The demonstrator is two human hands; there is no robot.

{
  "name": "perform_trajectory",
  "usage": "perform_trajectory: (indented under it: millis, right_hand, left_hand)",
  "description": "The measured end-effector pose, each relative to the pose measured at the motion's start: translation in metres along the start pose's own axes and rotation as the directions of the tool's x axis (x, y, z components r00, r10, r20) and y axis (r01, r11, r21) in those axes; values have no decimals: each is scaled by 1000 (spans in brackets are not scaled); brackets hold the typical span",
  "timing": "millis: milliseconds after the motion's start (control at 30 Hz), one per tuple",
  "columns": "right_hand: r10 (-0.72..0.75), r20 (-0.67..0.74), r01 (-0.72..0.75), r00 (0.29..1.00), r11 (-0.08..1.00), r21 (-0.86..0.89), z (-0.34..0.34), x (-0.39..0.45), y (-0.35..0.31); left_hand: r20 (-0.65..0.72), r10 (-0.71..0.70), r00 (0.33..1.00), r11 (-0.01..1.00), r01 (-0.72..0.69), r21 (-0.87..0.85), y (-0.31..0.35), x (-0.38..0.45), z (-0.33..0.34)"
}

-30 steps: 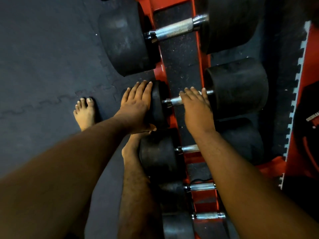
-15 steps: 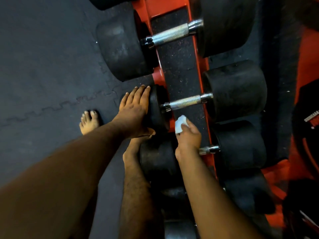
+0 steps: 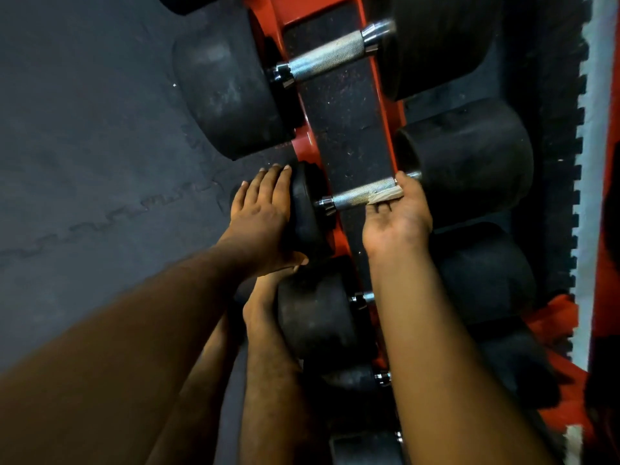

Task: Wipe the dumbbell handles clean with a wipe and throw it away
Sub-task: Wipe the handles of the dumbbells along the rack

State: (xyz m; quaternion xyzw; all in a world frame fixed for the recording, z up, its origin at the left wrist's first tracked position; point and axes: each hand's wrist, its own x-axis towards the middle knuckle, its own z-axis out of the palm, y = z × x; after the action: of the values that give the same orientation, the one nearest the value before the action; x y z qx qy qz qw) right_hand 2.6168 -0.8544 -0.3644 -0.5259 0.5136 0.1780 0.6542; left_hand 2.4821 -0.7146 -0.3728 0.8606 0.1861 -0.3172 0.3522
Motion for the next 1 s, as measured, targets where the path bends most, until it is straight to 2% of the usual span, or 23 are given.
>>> perform_trajectory:
  millis: [133,333,433,567,667,733,867,933,1000]
  right_hand:
    - [49,46,-47,998,998,-45,14,3,0]
    - [63,8,-62,998,995,-74,1,-2,5]
    - [76,39,-73,996,996,-59,7,7,15]
    - [45,65,-28,997,970,-240,-4,15,40]
    - [83,112,-22,990,887,-461,-23,12,59]
    - [34,109,30,993,841,-540,-26,10,67]
    - [-128,81,152,988,808,-569,-31,1,77]
    - [-139,103,173,985,816,-551,-43,-9,76]
    - [-124,183,202,975,841,-502,-56,-17,71]
  left_hand:
    - [21,3,1000,1000,-3,-2,1,0,-3]
    - [28,7,1000,1000,-7,0,0,0,-3]
    - [48,5,999,1000,-5,-2,2,1,-6]
    - [52,-6,999,1000,6,0,3,0,-7]
    - [47,-9,999,1000,8,9,3,0,-5]
    - [37,-12,999,1000,12,7,4,0,-4]
    - [23,-11,1000,1000,12,-9,3,-2,-5]
    - [21,-10,1000,1000,11,-19,3,-4,-6]
    - [21,-1,1000,1000,2,-28,3,-4,-6]
